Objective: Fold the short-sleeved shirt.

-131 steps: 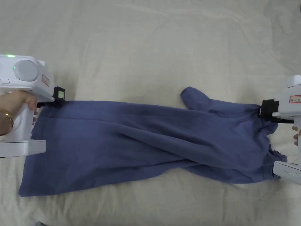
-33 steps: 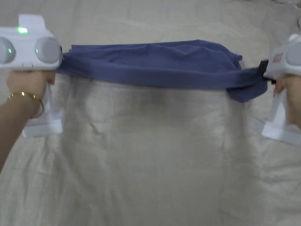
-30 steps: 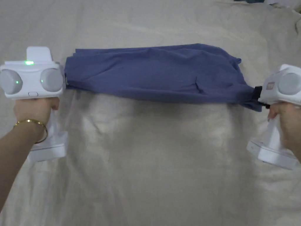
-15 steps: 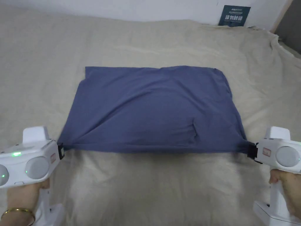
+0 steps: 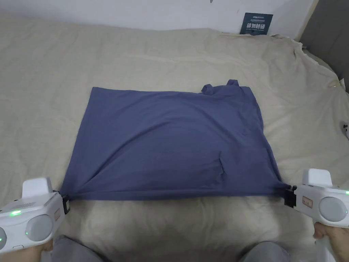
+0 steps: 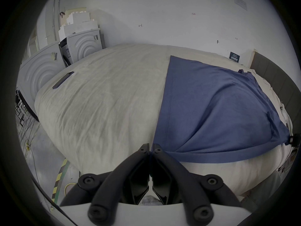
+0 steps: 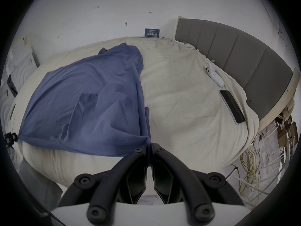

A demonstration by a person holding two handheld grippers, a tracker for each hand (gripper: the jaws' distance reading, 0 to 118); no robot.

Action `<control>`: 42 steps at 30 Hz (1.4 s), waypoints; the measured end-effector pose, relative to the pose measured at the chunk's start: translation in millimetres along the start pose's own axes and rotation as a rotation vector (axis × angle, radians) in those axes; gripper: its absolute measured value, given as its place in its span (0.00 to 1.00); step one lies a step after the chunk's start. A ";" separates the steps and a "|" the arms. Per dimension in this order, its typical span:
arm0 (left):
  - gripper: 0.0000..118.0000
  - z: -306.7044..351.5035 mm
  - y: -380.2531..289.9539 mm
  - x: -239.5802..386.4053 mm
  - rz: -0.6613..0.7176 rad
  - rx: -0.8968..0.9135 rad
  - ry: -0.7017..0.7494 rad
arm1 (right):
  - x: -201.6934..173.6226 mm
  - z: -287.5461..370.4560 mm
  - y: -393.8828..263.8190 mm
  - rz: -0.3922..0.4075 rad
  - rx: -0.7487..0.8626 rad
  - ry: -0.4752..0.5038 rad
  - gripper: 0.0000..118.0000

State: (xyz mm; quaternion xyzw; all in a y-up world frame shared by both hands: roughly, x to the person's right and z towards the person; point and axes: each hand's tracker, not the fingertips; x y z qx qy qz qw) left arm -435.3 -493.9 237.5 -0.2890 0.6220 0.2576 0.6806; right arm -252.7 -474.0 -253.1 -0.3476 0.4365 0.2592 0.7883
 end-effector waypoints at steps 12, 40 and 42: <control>0.14 -1.2 1.8 2.7 -0.006 -0.094 0.015 | 6.4 -11.6 -35.6 0.016 -0.127 0.010 0.09; 0.33 130.9 68.2 45.0 -0.047 0.590 -0.102 | -42.0 143.5 21.1 -0.029 0.652 0.149 0.37; 0.13 129.8 63.9 46.5 -0.042 0.589 -0.114 | -46.6 144.5 17.4 -0.037 0.659 0.146 0.12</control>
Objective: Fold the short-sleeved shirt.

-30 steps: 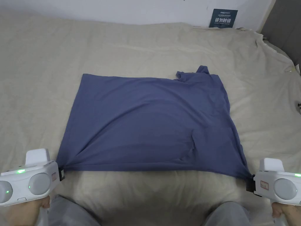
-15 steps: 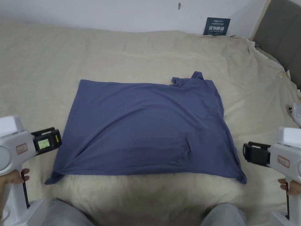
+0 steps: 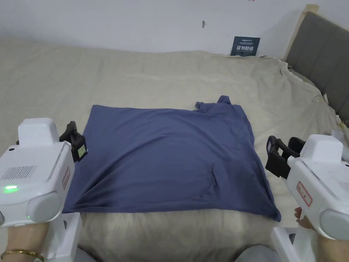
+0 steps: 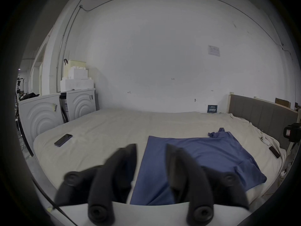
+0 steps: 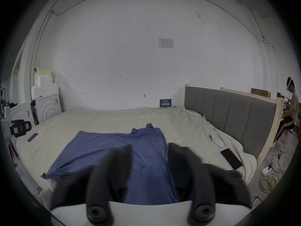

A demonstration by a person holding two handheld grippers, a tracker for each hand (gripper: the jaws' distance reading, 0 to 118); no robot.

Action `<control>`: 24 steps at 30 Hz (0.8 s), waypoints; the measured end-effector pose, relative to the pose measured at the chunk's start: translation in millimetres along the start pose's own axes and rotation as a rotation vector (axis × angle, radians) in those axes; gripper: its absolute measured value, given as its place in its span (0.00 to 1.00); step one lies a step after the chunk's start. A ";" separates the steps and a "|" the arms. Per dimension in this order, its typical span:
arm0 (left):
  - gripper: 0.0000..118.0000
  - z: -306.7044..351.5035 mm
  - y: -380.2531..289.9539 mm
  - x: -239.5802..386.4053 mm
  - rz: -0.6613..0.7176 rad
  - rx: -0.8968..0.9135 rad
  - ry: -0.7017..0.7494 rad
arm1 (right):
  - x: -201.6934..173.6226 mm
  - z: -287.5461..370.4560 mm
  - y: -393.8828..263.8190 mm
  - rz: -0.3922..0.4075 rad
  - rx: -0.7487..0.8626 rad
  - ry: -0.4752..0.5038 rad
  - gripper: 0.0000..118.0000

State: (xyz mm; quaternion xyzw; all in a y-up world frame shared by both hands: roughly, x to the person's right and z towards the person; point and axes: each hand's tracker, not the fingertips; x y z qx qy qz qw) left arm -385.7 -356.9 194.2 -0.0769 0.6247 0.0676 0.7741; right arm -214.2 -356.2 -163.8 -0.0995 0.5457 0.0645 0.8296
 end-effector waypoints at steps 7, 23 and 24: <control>0.00 7.1 -6.8 0.2 -0.006 -0.014 -0.022 | 4.5 -1.2 -4.8 -0.029 -0.001 0.003 0.00; 0.00 8.5 -15.7 0.9 0.016 -0.037 -0.040 | 11.5 -11.9 -4.3 -0.062 -0.023 0.006 0.00; 0.00 8.7 -16.3 1.7 0.012 -0.038 -0.041 | 12.4 -13.7 -3.8 -0.057 -0.027 0.009 0.00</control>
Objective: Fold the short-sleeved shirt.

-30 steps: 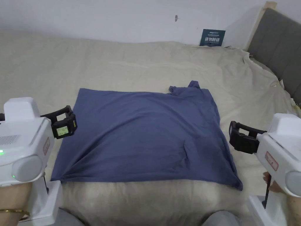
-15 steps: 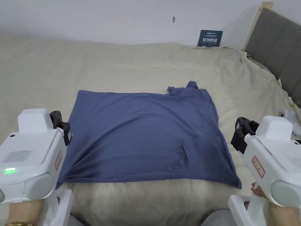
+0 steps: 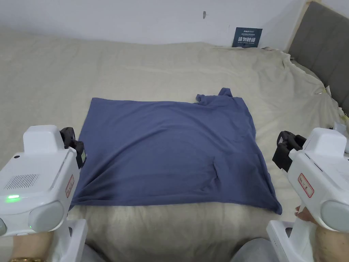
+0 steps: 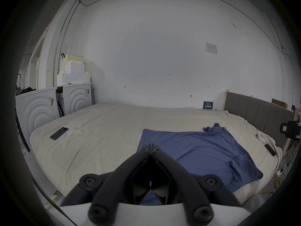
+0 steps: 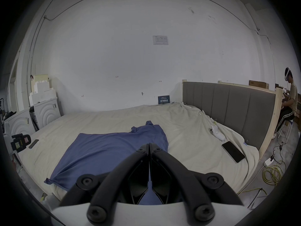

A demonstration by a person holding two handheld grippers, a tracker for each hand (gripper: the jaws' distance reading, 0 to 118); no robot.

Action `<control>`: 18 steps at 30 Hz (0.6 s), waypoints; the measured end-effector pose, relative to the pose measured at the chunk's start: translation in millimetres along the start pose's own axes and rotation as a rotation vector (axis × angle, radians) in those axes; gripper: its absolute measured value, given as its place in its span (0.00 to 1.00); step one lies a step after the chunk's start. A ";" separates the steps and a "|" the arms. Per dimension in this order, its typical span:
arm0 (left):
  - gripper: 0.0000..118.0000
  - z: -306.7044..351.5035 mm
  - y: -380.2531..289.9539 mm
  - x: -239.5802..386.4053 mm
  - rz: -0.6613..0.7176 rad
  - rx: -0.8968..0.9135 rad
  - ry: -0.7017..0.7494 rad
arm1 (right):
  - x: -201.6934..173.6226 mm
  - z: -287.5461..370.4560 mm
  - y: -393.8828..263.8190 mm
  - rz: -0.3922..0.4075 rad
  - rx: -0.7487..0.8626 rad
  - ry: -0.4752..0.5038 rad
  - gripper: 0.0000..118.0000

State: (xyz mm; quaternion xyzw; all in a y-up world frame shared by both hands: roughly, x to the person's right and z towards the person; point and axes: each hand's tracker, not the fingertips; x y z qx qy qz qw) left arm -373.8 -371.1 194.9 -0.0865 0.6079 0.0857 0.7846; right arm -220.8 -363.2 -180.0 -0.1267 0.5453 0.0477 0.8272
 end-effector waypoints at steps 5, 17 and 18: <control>0.00 -0.9 -2.4 5.7 -0.011 -0.011 -0.005 | 8.1 -20.4 -0.8 0.012 -0.113 -0.013 0.00; 0.00 -9.1 -5.4 16.5 -0.010 -0.035 -0.029 | 47.2 -72.3 -56.1 0.002 -0.566 -0.025 0.81; 0.00 -10.1 -6.1 16.4 -0.008 -0.039 -0.030 | 49.4 -73.6 -63.2 0.007 -0.585 -0.024 0.81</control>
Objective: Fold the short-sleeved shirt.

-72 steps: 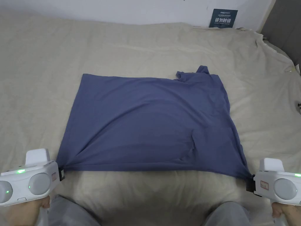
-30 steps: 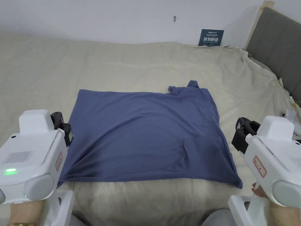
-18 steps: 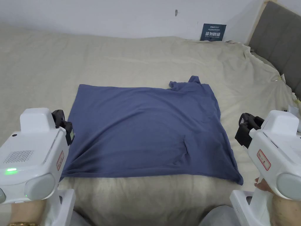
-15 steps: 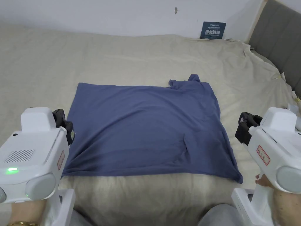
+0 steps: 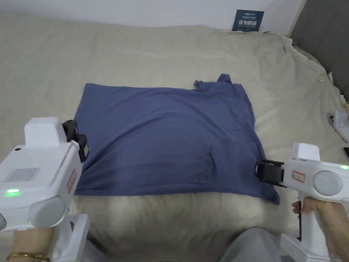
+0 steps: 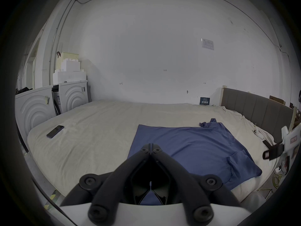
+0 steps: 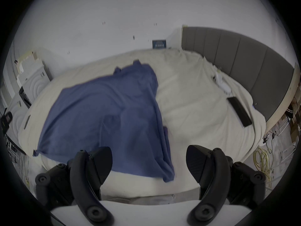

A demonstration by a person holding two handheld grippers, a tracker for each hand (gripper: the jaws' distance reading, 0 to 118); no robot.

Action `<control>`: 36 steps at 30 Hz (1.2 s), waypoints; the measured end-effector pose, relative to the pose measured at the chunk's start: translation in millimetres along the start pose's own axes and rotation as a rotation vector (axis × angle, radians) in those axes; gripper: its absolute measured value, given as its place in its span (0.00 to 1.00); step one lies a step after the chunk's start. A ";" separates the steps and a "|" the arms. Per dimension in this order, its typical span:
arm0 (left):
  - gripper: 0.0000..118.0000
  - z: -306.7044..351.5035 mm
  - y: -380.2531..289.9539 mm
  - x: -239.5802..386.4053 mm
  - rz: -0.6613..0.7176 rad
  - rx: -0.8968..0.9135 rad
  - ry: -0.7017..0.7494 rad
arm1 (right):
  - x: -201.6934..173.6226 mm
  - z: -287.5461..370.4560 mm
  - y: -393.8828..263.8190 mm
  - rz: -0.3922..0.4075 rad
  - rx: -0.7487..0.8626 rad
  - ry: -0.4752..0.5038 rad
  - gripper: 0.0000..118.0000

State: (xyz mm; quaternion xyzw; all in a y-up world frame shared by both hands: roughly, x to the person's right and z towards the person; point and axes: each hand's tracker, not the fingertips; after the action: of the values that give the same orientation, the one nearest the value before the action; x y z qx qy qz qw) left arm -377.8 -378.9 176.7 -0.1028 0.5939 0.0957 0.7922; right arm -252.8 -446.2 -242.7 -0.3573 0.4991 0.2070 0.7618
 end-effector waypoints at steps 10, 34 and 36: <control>0.00 -8.1 -6.7 1.4 0.002 -0.040 -0.005 | 7.3 -35.0 -45.2 0.003 -0.123 -0.105 0.79; 1.00 -44.1 0.3 -85.8 0.198 -0.346 0.040 | -11.8 -1.2 -24.4 -0.020 -0.039 -0.009 0.08; 1.00 -50.2 -10.0 -99.7 0.203 -0.404 0.064 | -13.1 -1.9 -23.8 -0.019 -0.041 -0.012 0.08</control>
State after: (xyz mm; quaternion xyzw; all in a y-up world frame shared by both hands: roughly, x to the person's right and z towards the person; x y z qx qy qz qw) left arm -448.8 -405.3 259.2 -0.2022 0.5948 0.2887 0.7225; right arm -243.4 -462.7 -223.2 -0.3764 0.4869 0.2122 0.7591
